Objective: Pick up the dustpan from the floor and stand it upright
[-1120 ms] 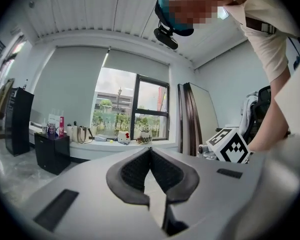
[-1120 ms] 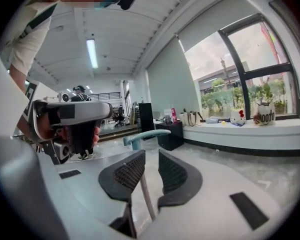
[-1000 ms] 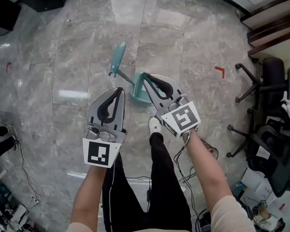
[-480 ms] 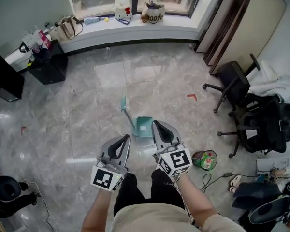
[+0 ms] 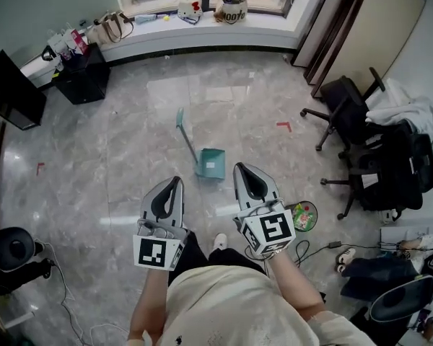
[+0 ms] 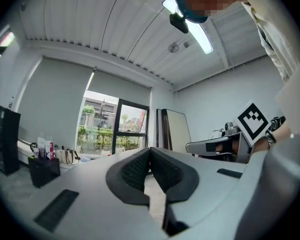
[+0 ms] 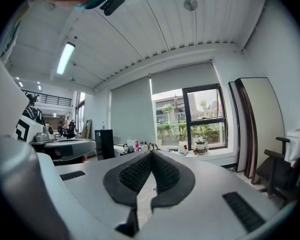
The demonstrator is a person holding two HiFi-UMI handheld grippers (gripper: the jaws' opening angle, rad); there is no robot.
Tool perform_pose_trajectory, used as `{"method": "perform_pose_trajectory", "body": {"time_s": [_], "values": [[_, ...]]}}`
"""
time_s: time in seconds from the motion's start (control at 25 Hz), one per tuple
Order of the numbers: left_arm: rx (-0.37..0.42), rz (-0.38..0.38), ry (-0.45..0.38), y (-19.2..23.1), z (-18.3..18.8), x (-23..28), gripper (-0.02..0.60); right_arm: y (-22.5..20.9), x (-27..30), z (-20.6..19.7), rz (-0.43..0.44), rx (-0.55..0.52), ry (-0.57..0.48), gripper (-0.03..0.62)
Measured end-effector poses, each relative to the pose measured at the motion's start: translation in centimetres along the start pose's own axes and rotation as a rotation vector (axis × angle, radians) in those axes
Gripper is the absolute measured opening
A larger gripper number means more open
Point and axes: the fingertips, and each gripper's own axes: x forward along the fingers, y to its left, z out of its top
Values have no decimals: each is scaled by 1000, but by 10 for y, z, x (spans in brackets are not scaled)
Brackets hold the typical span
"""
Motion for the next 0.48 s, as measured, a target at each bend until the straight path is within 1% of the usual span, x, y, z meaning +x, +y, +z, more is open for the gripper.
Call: {"method": "perform_pose_trajectory", "body": {"time_s": [0.12,0.24,0.4,0.48], "values": [[-18,-9,-9,-26,-8,-24,12,14,-36,-13,-12,1,12,17],[-4,-30,-18,-47,-8,-34,11,19,-57,-23,-30,18,21,17],[17,-89,-36,-52,2,-43,11,31,-71,-16,-65,11,3,17],[8,-107,-41,-51,8,-45,11,35,-75,-10,-90,19,-7,17]]}}
